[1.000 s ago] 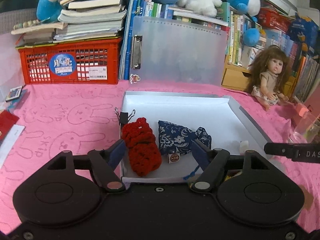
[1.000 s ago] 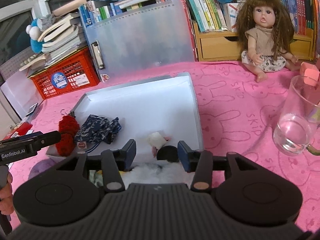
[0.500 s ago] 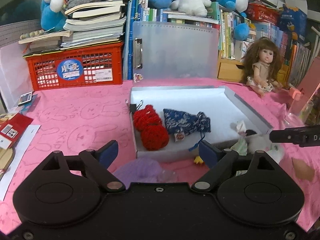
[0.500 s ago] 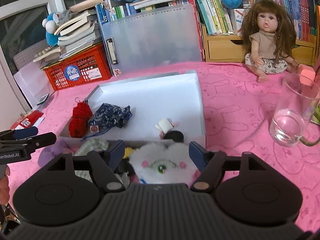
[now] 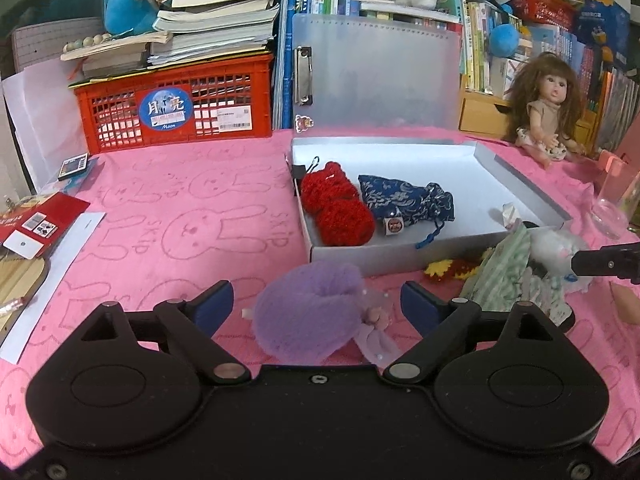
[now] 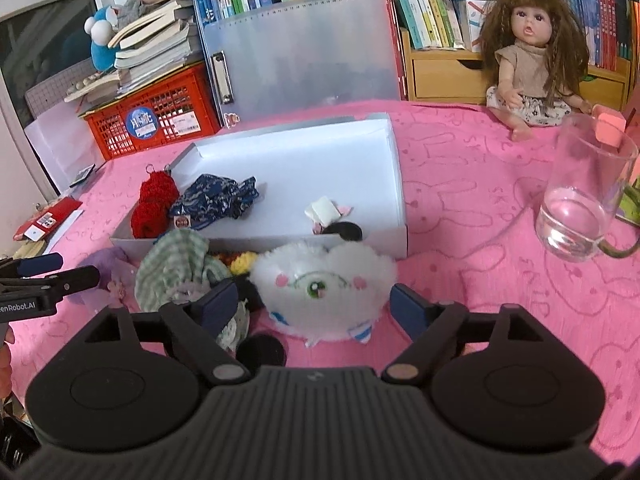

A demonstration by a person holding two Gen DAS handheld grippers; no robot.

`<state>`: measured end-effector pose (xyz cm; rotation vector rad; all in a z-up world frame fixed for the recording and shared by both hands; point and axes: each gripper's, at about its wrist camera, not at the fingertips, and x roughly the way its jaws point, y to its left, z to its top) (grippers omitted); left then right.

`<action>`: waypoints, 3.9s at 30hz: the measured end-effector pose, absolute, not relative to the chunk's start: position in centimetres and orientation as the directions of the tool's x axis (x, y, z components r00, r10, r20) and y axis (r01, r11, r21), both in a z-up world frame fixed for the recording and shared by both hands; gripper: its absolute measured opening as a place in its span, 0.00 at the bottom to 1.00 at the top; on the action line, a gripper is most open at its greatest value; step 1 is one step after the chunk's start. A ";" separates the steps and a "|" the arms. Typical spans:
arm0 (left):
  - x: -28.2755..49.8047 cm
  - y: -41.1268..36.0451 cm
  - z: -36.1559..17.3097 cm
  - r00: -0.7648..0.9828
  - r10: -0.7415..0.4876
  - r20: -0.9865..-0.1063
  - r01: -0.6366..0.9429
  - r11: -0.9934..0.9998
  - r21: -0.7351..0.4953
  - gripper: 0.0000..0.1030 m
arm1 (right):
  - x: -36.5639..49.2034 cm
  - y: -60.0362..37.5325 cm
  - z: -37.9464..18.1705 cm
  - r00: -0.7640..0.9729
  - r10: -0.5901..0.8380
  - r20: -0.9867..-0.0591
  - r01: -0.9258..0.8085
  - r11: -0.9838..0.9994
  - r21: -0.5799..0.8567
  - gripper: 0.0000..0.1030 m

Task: Organize objects
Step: 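Move the left tool to the purple fluffy ball while the right tool approaches the white plush, then grasp the purple fluffy ball with the left tool while the right tool grasps the white fluffy plush, then lift both held plush items toward the white tray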

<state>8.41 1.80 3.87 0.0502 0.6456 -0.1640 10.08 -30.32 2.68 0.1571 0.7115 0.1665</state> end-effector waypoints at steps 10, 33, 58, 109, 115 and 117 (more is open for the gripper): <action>8.3 2.1 2.9 0.782 -0.118 -0.612 0.156 0.988 0.009 0.88 | 9.7 -30.3 1.7 0.731 0.198 -0.653 -0.103 0.978 0.181 0.89; 9.1 4.1 2.5 0.782 -0.160 -0.603 0.129 0.987 -0.096 0.88 | 10.9 -29.8 1.1 0.736 0.198 -0.648 -0.090 0.977 0.196 0.90; 10.1 4.2 1.3 0.769 -0.143 -0.623 0.098 0.990 -0.106 0.82 | 11.7 -30.4 0.3 0.736 0.176 -0.654 -0.054 0.978 0.202 0.91; 8.3 2.4 5.4 0.799 -0.232 -0.555 0.171 0.972 -0.160 0.54 | 9.1 -30.5 3.8 0.796 0.195 -0.573 -0.080 0.972 0.219 0.53; 8.4 2.1 5.6 0.797 -0.244 -0.553 0.181 0.969 -0.167 0.54 | 9.1 -30.6 3.8 0.795 0.194 -0.575 -0.080 0.973 0.217 0.53; 8.4 2.1 5.6 0.796 -0.245 -0.554 0.182 0.969 -0.167 0.54 | 9.1 -30.6 3.8 0.796 0.192 -0.574 -0.077 0.973 0.219 0.53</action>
